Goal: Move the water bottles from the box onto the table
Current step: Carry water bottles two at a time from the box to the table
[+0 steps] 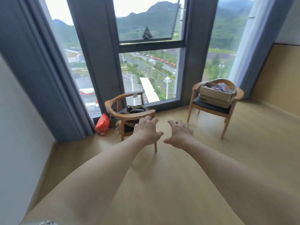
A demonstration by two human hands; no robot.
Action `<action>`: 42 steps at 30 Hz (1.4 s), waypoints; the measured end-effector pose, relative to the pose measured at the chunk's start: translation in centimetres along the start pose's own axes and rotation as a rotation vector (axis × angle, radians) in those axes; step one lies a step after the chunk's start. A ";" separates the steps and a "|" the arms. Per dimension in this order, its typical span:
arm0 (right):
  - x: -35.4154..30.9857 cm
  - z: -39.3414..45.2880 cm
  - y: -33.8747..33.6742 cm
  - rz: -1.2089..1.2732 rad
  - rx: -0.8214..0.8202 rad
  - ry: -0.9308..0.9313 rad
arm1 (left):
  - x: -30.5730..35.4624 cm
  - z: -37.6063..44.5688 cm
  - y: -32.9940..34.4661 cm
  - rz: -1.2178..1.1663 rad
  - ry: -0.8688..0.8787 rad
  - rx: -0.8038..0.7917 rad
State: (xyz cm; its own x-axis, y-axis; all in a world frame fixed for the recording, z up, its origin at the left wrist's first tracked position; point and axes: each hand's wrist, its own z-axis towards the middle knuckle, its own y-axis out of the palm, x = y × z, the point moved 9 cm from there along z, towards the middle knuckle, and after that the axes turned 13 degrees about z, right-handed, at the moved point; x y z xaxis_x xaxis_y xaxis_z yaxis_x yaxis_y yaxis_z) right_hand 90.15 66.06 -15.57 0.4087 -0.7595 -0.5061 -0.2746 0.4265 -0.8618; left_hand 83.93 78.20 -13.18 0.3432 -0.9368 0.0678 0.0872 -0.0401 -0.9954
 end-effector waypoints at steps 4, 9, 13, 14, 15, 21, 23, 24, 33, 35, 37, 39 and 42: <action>6.5 5.3 -2.4 -0.017 0.036 0.107 | 5.9 8.2 2.6 0.019 0.113 -0.012; 13.0 14.0 -6.5 -0.037 0.108 0.228 | 11.3 20.1 4.1 0.071 0.252 0.019; 16.2 21.2 -10.4 -0.042 0.146 0.291 | 14.3 30.1 3.3 0.043 0.270 0.033; 16.9 23.0 -11.4 -0.034 0.161 0.302 | 15.3 32.4 3.2 0.042 0.284 0.039; 17.6 24.6 -12.3 -0.023 0.175 0.307 | 16.4 34.5 3.2 0.040 0.304 0.043; 23.4 32.8 -15.0 0.010 0.179 0.389 | 22.8 44.2 5.9 0.020 0.432 0.031; 25.8 35.7 -15.6 0.029 0.171 0.417 | 24.7 47.6 7.3 0.035 0.463 0.021; 27.0 37.2 -15.8 0.038 0.169 0.424 | 25.6 49.5 7.9 0.037 0.465 0.016; 39.4 54.2 -20.2 0.100 0.163 0.414 | 34.4 68.4 12.7 0.045 0.420 -0.016; 42.0 57.9 -21.8 0.096 0.154 0.412 | 36.6 72.4 13.0 0.062 0.417 -0.034; 44.3 61.2 -23.2 0.093 0.144 0.407 | 38.7 76.0 13.0 0.052 0.409 -0.033; 46.3 64.4 -24.3 0.098 0.144 0.407 | 40.6 79.5 13.1 0.031 0.402 -0.023; 49.1 68.8 -25.0 0.114 0.127 0.417 | 43.2 83.9 14.4 0.018 0.406 -0.038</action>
State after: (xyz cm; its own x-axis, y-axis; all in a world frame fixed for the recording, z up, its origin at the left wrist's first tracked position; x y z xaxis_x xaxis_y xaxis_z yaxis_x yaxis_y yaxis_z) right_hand 176.94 51.88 -21.25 -0.0108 -0.8259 -0.5637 -0.1777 0.5564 -0.8117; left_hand 178.44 66.33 -18.90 -0.0531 -0.9983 0.0260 0.0470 -0.0285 -0.9985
